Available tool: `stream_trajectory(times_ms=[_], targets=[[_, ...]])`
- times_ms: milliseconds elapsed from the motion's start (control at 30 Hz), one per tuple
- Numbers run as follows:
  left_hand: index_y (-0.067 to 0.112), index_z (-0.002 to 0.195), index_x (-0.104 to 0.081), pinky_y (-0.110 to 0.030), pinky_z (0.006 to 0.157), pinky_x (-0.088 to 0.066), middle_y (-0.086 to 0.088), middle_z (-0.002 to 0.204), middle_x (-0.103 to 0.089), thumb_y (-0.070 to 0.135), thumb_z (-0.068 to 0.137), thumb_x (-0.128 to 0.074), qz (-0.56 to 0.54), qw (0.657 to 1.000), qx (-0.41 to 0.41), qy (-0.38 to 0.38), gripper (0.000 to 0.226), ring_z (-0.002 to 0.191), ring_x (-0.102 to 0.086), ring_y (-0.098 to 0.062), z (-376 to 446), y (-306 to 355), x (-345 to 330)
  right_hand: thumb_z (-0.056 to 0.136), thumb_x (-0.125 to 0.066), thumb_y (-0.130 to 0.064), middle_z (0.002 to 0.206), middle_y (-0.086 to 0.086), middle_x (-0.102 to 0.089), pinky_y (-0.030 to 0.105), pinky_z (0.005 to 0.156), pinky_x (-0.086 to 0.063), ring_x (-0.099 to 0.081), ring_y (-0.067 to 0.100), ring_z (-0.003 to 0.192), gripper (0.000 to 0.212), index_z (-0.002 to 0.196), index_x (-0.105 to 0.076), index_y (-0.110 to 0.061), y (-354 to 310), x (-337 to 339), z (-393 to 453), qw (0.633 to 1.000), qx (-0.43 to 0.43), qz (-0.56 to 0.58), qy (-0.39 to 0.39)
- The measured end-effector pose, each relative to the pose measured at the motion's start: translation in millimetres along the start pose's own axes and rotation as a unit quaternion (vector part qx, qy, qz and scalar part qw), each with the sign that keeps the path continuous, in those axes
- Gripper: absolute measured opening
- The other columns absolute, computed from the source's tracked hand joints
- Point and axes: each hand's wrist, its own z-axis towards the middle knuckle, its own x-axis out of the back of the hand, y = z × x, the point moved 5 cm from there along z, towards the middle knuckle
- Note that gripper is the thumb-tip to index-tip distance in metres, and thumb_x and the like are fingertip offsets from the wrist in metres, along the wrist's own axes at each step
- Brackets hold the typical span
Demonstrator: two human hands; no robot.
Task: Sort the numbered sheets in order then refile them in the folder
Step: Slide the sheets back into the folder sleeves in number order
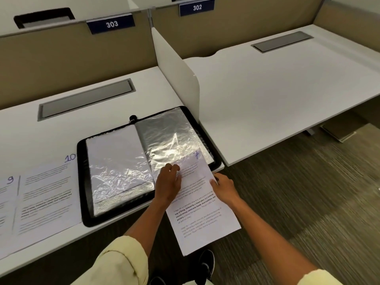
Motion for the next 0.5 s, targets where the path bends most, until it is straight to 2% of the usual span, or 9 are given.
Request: stream_trajectory(times_ms=[133, 200, 333, 433, 500], targets=[[0.011, 0.097, -0.060, -0.039, 0.069, -0.048, -0.005, 0.094, -0.053, 0.014, 0.091, -0.059, -0.020, 1.000, 0.008, -0.019, 0.006, 0.086, -0.050, -0.023, 0.9, -5.4, -2.0, 0.102, -0.053, -0.031, 0.102, -0.001, -0.068, 0.020, 0.064, -0.052, -0.066, 0.010, 0.087, 0.021, 0.119, -0.059, -0.019, 12.4, 2.9, -9.5, 0.999, -0.024, 0.044, 0.007], [0.012, 0.095, -0.062, -0.036, 0.071, -0.046, -0.004, 0.093, -0.053, 0.014, 0.091, -0.060, -0.031, 0.999, 0.019, -0.032, 0.005, 0.086, -0.050, -0.022, 3.8, -7.6, -3.0, 0.099, -0.058, -0.034, 0.102, -0.004, -0.065, 0.020, 0.065, -0.051, -0.067, 0.011, 0.090, 0.024, 0.120, -0.057, -0.021, 21.5, 3.6, -16.0, 0.997, -0.041, 0.064, 0.012], [0.012, 0.092, -0.064, -0.030, 0.070, -0.039, -0.001, 0.090, -0.050, 0.014, 0.091, -0.062, -0.048, 0.998, 0.029, -0.042, 0.003, 0.085, -0.051, -0.021, 5.9, -8.7, -1.8, 0.092, -0.067, -0.041, 0.103, -0.001, -0.068, 0.030, 0.071, -0.057, -0.070, 0.016, 0.090, 0.030, 0.115, -0.052, -0.029, 43.9, 3.7, -33.4, 0.991, -0.086, 0.100, 0.012], [0.012, 0.091, -0.065, -0.030, 0.071, -0.039, 0.000, 0.090, -0.050, 0.013, 0.091, -0.062, -0.061, 0.996, 0.043, -0.057, 0.003, 0.085, -0.052, -0.021, 7.1, -9.1, -0.8, 0.089, -0.072, -0.037, 0.100, 0.002, -0.073, 0.035, 0.072, -0.060, -0.074, 0.017, 0.083, 0.029, 0.110, -0.058, -0.024, 57.3, 5.1, -51.5, 0.983, -0.109, 0.146, 0.021], [0.012, 0.091, -0.066, -0.029, 0.071, -0.039, 0.000, 0.091, -0.050, 0.013, 0.091, -0.062, -0.063, 0.994, 0.048, -0.069, 0.003, 0.086, -0.053, -0.020, 9.1, -9.1, 1.0, 0.087, -0.075, -0.032, 0.097, 0.001, -0.074, 0.033, 0.070, -0.059, -0.074, 0.015, 0.082, 0.028, 0.109, -0.062, -0.019, 64.5, 5.9, -64.2, 0.976, -0.114, 0.181, 0.040]])
